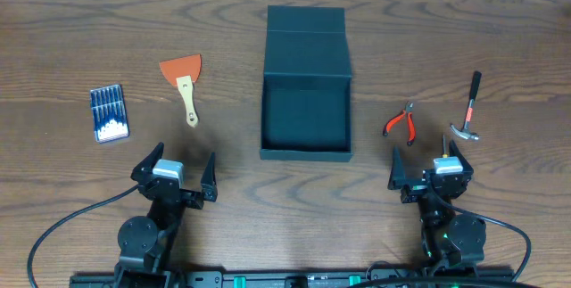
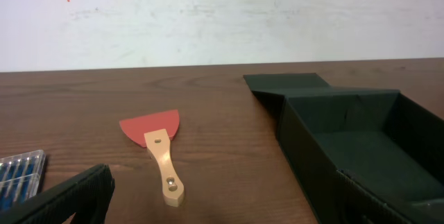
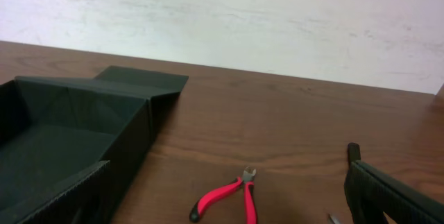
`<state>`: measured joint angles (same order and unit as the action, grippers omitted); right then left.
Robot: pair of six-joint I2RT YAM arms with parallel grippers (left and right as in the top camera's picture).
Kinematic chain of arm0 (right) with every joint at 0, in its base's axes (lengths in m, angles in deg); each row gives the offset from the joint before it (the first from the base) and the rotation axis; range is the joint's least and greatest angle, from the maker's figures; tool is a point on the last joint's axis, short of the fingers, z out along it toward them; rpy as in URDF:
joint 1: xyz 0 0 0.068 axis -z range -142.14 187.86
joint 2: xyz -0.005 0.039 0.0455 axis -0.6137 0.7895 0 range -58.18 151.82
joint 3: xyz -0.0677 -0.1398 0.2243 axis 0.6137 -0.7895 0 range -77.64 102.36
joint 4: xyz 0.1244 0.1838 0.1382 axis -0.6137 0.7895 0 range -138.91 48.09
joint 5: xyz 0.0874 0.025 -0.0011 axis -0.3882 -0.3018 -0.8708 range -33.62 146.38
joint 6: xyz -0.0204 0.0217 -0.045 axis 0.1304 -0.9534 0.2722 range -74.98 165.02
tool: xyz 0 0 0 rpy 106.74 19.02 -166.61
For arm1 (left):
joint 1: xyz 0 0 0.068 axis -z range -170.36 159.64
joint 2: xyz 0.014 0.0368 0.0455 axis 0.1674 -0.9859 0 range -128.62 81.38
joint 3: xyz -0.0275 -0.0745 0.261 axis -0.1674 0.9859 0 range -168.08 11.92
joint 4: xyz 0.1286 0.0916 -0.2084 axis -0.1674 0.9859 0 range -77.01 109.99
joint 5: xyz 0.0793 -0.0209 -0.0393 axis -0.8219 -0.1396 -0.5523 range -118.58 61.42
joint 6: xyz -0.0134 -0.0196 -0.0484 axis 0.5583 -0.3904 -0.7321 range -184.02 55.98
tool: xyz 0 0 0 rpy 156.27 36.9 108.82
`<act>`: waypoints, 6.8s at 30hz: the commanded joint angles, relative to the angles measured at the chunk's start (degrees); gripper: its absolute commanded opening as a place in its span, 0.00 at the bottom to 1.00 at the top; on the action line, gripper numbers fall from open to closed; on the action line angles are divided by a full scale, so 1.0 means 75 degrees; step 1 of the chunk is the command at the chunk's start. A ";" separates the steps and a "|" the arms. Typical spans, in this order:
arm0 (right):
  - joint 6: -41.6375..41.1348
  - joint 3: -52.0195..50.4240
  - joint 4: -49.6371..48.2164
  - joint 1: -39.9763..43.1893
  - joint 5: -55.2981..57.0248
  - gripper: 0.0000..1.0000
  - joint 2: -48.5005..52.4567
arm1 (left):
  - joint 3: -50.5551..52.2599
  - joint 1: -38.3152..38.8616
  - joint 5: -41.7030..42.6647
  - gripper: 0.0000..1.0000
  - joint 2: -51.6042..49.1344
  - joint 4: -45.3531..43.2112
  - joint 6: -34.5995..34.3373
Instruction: Pack container
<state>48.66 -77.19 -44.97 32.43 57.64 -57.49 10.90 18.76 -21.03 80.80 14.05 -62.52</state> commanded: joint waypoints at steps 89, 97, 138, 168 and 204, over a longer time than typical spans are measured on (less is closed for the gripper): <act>-0.1848 1.0136 0.9122 0.1390 -0.0487 0.99 0.9713 | -0.0012 0.0023 -0.0268 0.99 -0.0519 0.0399 -0.1792; -0.1580 1.0107 0.8833 0.1413 -0.0481 0.99 1.1246 | -0.0012 0.0023 -0.0274 1.00 -0.0519 0.0399 -0.1789; -0.0297 0.8259 0.5942 0.1900 -0.0804 0.99 1.3097 | -0.0009 0.0023 -0.0300 0.99 -0.0519 0.0402 -0.1789; 0.0213 0.8259 0.4634 0.1763 -0.0901 0.77 1.3927 | -0.0009 0.0023 -0.0300 0.99 -0.0519 0.0399 -0.1789; 0.0085 0.7580 0.4234 0.1556 -0.1005 0.63 1.3927 | -0.0009 0.0023 -0.0300 0.98 -0.0519 0.0396 -0.1789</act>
<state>50.01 -18.02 -13.12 44.52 50.84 45.98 10.29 18.76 -23.45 76.98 15.49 -75.86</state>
